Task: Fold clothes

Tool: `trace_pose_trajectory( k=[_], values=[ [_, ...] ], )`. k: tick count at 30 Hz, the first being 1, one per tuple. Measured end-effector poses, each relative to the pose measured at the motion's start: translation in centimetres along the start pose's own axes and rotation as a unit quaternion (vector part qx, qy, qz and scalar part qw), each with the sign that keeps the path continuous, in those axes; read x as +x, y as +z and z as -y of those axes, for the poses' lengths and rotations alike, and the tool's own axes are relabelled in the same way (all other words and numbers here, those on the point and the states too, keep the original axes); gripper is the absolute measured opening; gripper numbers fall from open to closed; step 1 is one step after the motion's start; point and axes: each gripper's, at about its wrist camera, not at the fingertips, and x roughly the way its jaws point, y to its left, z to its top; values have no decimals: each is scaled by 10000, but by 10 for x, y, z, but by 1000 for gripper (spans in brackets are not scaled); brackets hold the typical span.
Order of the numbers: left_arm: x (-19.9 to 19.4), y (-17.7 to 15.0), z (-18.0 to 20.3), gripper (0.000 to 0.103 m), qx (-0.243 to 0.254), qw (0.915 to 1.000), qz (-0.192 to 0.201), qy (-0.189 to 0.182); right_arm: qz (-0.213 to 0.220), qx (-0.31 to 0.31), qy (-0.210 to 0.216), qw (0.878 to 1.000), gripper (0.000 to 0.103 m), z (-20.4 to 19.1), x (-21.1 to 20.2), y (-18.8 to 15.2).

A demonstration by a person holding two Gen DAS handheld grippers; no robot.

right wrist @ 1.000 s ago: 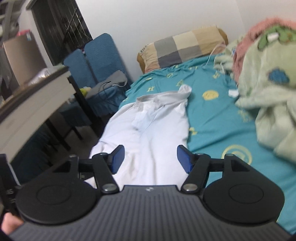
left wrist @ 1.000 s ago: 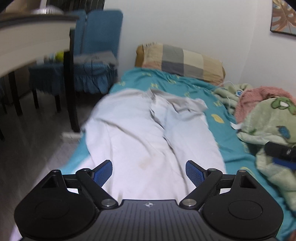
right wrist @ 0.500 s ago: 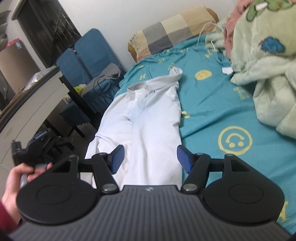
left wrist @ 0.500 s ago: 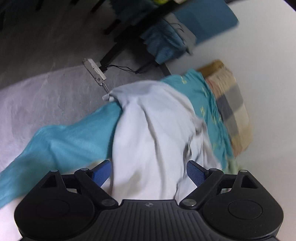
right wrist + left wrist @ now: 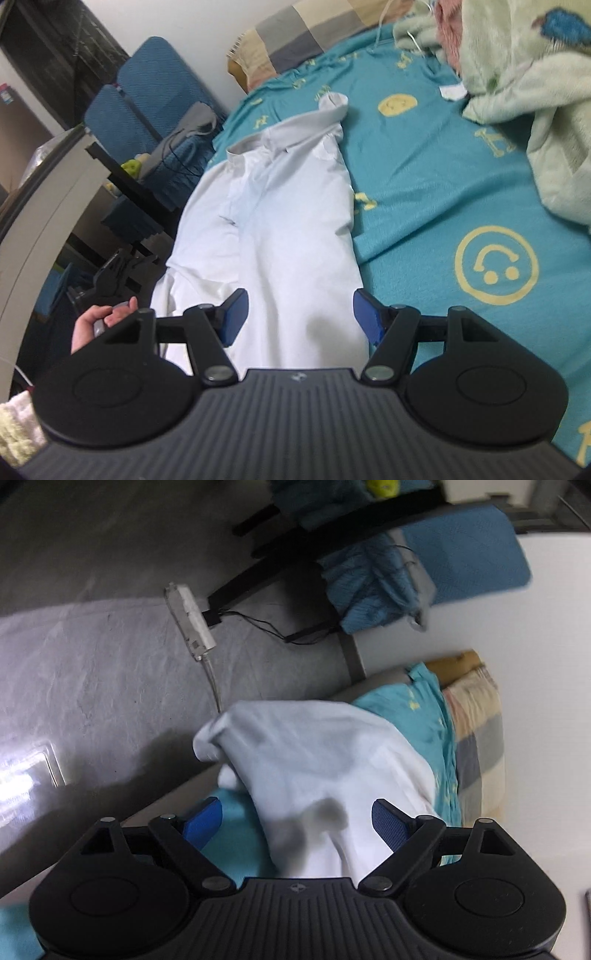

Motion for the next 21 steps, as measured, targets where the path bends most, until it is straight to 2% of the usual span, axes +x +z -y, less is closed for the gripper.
trace_pose_trajectory(
  k=[5,8,10,12,14,16,19,20,21],
  values=[
    [34,22,-14,82,-161,9997,-201,-30,-151,161,-5,9998,66,4,14,1],
    [43,28,-16,65,-206,9996,-183,-83,-220,198,-62,9995,66,6,19,1],
    [45,31,-13,31,-19,9999,-99,88,-263,282,-51,9992,66,8,22,1],
    [41,33,-4,10,318,9990,98,312,-286,361,-29,9989,66,9,23,0],
    [35,34,7,7,650,9965,259,463,-290,419,5,9987,66,9,22,0],
    [28,33,27,6,1185,9901,442,614,-245,404,32,9989,66,8,19,0],
    [14,27,66,5,1947,9748,736,806,-143,415,45,9990,66,9,13,3],
    [9,23,83,5,2248,9667,861,874,-104,422,46,9990,66,9,11,4],
    [3,17,103,5,2640,9548,992,945,-66,430,46,9990,66,10,9,5]
  ],
)
